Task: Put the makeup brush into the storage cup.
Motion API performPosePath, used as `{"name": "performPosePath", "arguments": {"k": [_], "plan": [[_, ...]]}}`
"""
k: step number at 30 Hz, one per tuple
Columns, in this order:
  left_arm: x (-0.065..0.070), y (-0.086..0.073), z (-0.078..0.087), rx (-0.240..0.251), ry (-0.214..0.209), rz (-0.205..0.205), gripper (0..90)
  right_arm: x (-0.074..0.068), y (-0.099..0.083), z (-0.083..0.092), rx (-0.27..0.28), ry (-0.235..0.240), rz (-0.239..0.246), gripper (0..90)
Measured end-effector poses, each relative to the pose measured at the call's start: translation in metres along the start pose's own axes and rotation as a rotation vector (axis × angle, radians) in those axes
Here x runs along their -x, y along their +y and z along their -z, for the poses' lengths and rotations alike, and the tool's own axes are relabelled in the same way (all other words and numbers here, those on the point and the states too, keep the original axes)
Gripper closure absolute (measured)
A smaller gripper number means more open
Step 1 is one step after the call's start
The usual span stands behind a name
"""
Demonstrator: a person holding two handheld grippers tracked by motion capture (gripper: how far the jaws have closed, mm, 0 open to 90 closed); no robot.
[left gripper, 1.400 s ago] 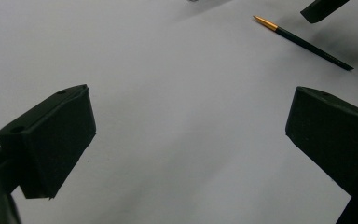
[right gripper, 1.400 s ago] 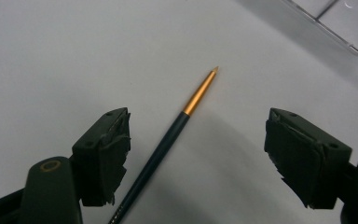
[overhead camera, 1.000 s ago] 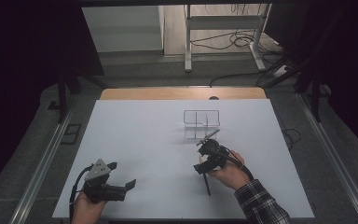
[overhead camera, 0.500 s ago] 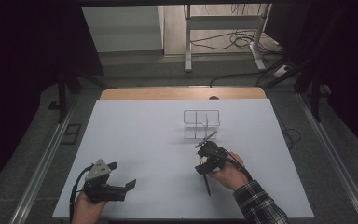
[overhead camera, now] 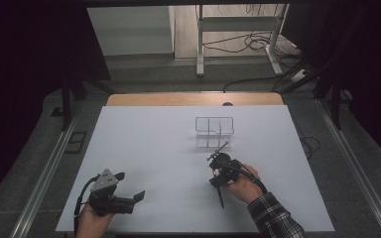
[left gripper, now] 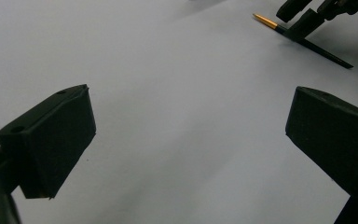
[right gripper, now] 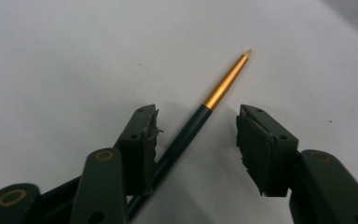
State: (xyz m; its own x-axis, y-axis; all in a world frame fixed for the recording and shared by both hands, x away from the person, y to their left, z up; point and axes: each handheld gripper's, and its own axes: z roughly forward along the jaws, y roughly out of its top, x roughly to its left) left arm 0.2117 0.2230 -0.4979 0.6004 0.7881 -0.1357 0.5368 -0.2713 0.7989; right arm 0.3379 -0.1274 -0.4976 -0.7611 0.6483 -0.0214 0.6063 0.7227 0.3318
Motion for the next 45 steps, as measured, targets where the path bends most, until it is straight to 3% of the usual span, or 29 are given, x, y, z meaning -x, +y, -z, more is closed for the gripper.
{"name": "performPosePath", "arguments": {"k": [12,17,28,45], "plan": [[0.000,0.000,0.000,0.000,-0.001,-0.001,1.8,0.001,0.001,-0.001,-0.037,0.004,-0.005,66.0],[0.000,0.000,0.000,0.000,-0.001,-0.002,1.8,0.003,0.002,-0.001,-0.058,0.008,0.008,82.2],[0.000,0.000,0.000,-0.001,-0.001,-0.003,1.9,0.004,0.002,0.000,-0.067,0.014,-0.008,83.0],[0.000,0.000,0.000,0.003,0.007,-0.003,2.0,0.008,-0.002,0.022,0.031,0.036,-0.025,83.0]]}}
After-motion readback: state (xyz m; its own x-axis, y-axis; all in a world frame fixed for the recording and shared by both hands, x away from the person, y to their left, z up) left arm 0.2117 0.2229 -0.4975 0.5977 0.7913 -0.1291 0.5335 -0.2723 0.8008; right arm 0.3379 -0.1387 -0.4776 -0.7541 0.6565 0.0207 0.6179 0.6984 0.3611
